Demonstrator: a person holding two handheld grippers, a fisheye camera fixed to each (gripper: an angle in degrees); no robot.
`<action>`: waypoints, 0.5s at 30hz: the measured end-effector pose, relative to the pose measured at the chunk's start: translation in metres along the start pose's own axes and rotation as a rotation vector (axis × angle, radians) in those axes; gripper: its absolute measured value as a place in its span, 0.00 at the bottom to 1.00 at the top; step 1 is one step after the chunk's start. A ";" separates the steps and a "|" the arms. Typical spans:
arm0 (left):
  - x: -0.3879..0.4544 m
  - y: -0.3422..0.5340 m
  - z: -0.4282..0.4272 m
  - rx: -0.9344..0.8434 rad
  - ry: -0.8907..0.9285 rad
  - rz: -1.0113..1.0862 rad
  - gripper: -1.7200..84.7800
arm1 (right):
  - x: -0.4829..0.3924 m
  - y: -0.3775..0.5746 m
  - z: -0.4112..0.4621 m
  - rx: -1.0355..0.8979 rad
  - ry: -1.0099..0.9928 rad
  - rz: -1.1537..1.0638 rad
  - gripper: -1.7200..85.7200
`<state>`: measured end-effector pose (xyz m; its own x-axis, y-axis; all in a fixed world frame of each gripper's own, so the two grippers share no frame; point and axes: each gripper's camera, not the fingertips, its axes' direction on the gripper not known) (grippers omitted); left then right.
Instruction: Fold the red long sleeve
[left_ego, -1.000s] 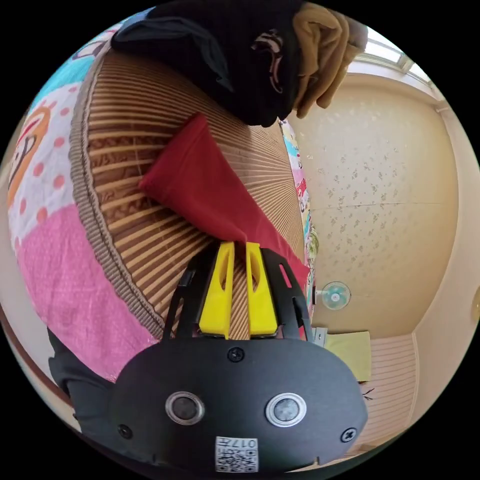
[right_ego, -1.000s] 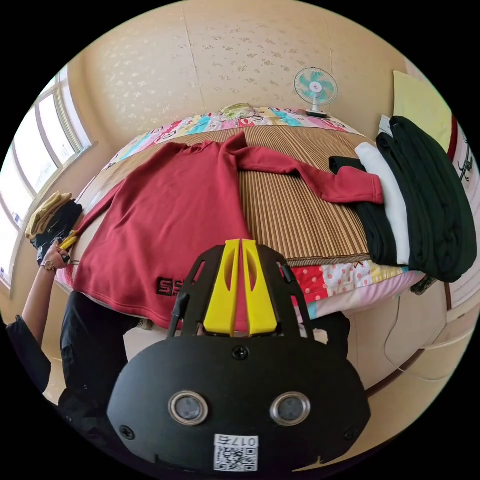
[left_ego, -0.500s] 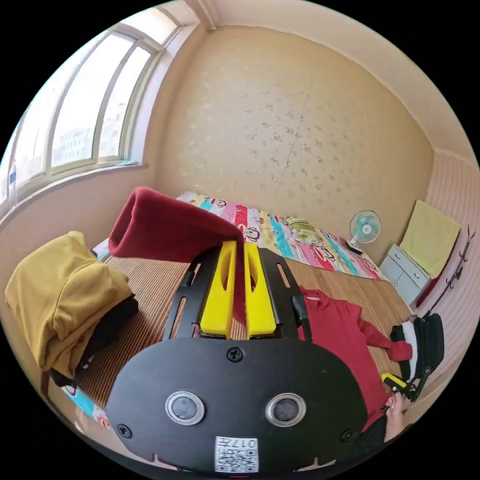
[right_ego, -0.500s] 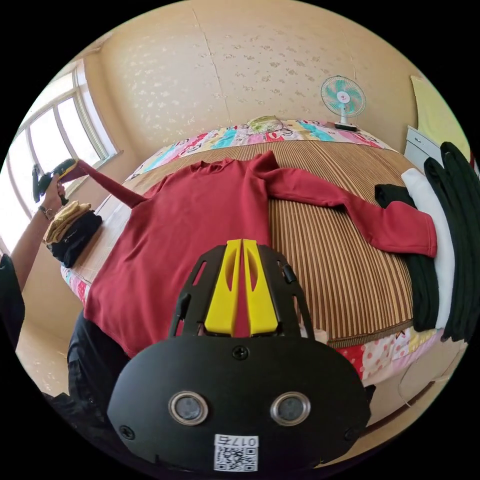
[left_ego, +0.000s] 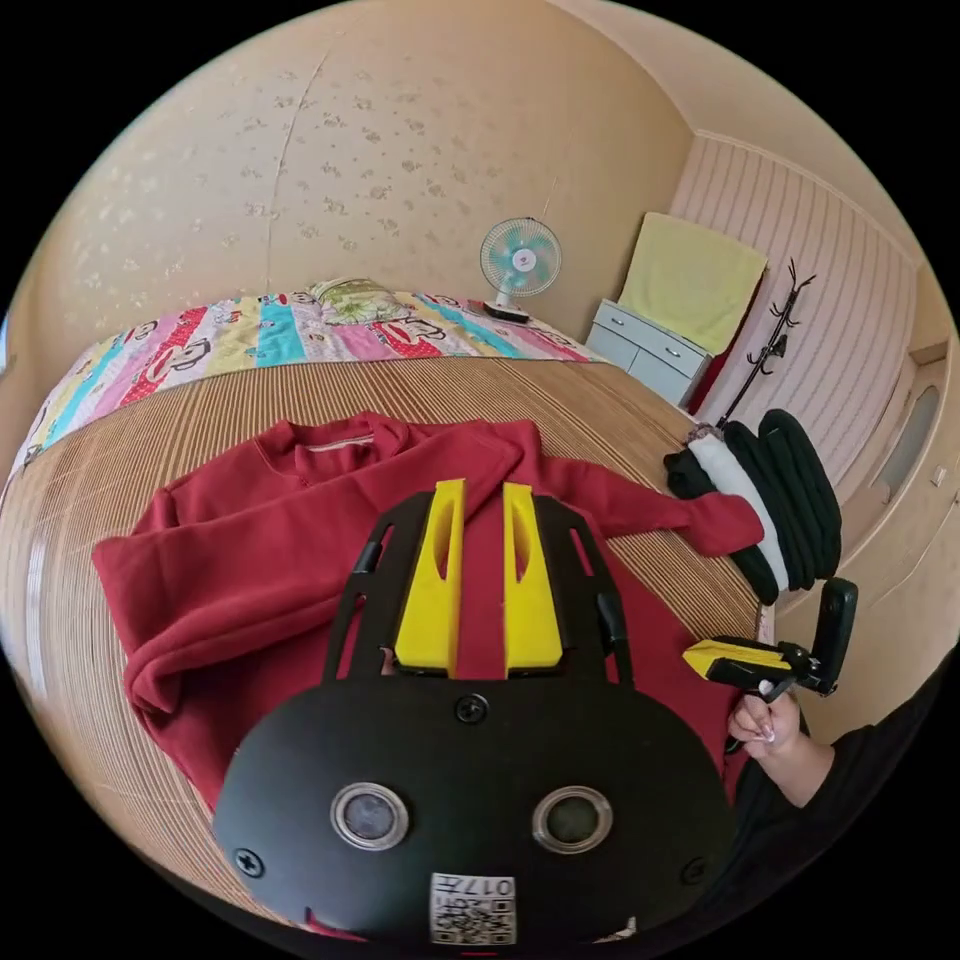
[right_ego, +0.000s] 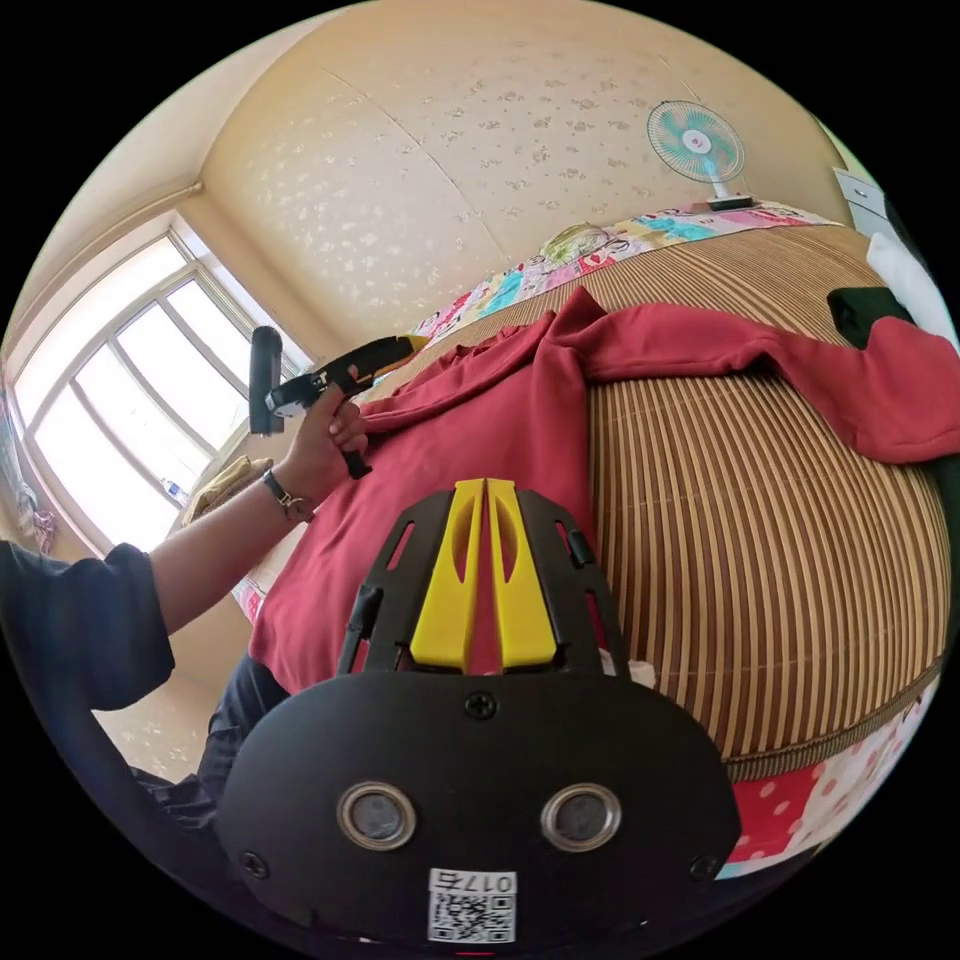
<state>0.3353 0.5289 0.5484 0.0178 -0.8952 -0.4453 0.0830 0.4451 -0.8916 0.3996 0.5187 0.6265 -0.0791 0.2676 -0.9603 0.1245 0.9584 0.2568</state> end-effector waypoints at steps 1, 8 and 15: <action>-0.014 0.007 -0.011 0.048 -0.040 -0.062 0.10 | 0.001 0.000 0.000 0.003 -0.003 -0.001 0.02; -0.094 0.012 -0.020 0.136 -0.270 -0.295 0.11 | -0.019 -0.041 0.014 -0.047 0.086 -0.018 0.03; -0.121 0.092 -0.033 0.341 -0.211 -0.352 0.10 | -0.043 -0.181 0.080 0.020 0.229 -0.048 0.06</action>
<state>0.3079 0.6792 0.5173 0.1277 -0.9896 -0.0660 0.4388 0.1161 -0.8911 0.4600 0.3262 0.6124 -0.3074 0.2398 -0.9209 0.1351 0.9689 0.2073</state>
